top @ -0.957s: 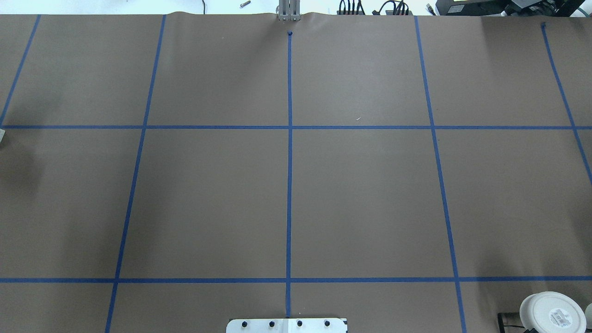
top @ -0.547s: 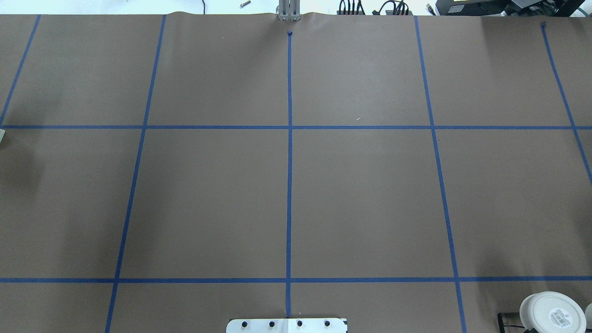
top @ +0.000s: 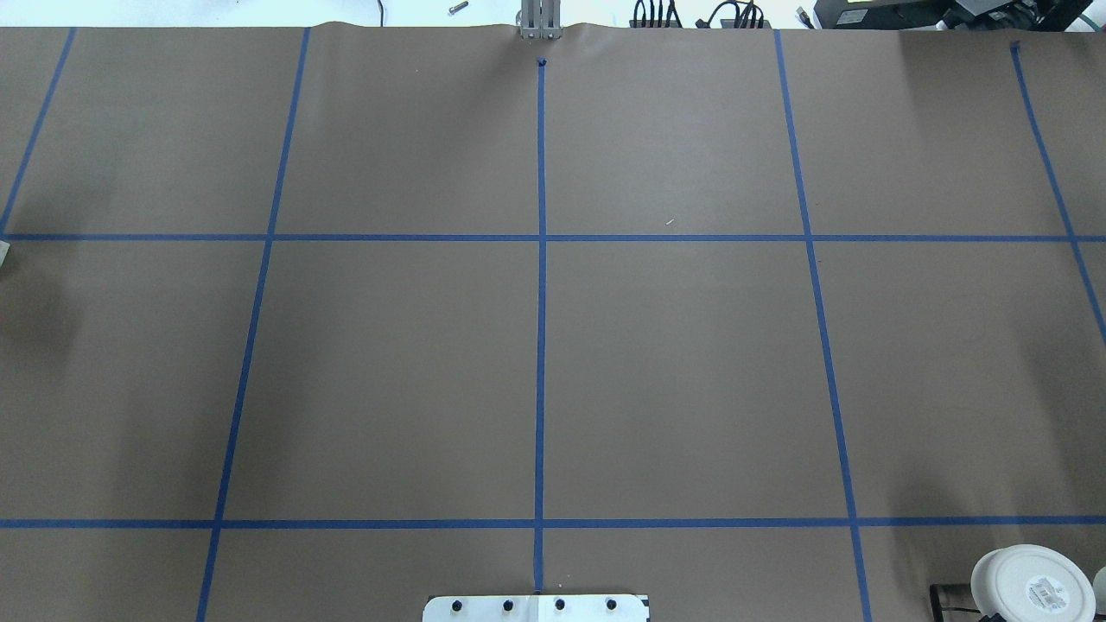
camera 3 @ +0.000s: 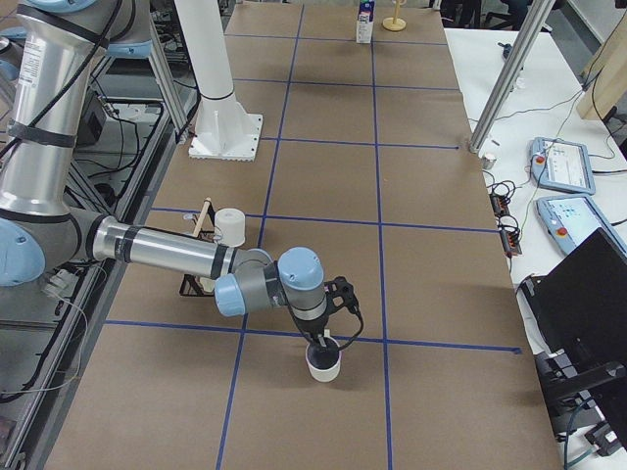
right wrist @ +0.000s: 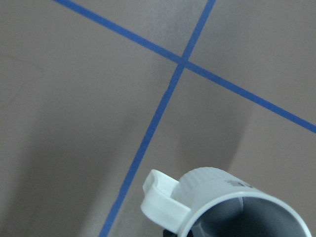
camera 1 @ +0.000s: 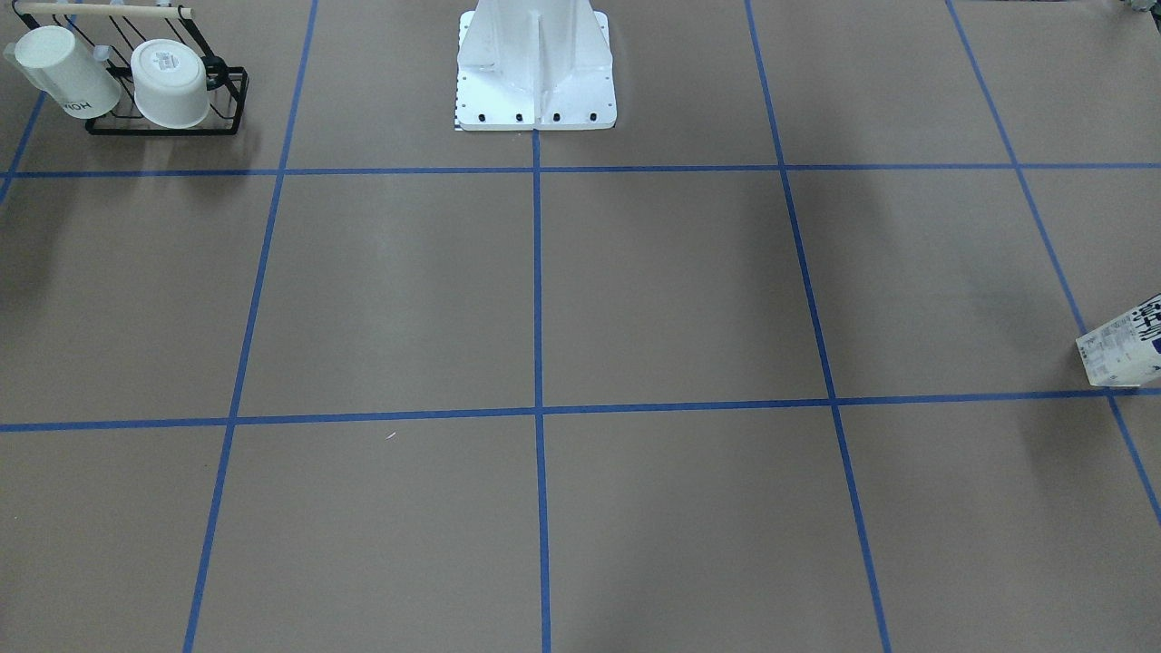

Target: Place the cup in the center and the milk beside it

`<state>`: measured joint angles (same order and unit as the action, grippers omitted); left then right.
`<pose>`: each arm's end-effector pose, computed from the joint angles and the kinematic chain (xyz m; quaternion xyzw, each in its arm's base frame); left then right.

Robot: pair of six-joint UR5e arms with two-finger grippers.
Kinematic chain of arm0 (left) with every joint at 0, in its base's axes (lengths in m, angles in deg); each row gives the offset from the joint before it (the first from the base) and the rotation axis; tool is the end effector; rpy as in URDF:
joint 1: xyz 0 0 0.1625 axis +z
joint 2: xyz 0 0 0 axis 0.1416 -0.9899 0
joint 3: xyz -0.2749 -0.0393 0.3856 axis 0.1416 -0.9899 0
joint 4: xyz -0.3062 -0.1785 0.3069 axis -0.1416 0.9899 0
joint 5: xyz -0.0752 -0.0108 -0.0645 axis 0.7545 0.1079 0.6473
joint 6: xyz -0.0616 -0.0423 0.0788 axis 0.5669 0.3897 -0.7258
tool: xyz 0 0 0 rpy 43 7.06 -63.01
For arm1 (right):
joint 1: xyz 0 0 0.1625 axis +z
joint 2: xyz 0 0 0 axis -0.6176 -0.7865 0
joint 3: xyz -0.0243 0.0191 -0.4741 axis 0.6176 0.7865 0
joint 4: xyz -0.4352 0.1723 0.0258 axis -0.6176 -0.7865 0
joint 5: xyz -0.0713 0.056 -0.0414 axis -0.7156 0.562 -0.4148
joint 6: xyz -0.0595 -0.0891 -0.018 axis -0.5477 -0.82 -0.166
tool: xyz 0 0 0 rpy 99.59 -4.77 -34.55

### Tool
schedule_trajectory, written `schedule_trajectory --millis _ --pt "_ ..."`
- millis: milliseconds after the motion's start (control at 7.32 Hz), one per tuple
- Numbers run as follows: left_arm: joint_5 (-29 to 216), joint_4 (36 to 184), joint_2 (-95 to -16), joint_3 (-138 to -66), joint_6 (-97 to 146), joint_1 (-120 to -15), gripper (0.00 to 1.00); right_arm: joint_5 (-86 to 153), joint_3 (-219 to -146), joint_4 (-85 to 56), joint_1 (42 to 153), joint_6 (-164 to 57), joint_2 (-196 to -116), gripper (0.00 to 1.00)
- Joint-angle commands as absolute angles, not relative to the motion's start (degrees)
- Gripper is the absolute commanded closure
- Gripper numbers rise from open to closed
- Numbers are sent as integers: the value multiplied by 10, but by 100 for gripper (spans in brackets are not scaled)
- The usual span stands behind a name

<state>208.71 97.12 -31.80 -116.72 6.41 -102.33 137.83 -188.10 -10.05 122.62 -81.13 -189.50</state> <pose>-0.0932 -0.5242 0.5713 0.2252 0.3716 0.0778 0.8973 0.0232 -0.4601 0.7233 0.1232 -0.3122 -0.1726 0.9260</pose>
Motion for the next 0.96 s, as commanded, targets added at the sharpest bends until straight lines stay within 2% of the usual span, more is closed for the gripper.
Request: schedule_trajectory --millis 0,273,820 --pt "2087 971 -318 -1167 66 -1023 1 1379 -1914 -240 1227 -756 -1793 100" --pt "2087 971 -319 -1167 66 -1023 1 1404 -1918 -271 1163 -578 -1696 100" --pt "2087 970 -319 -1161 67 -1023 1 1317 -1920 -273 937 -95 -1496 100"
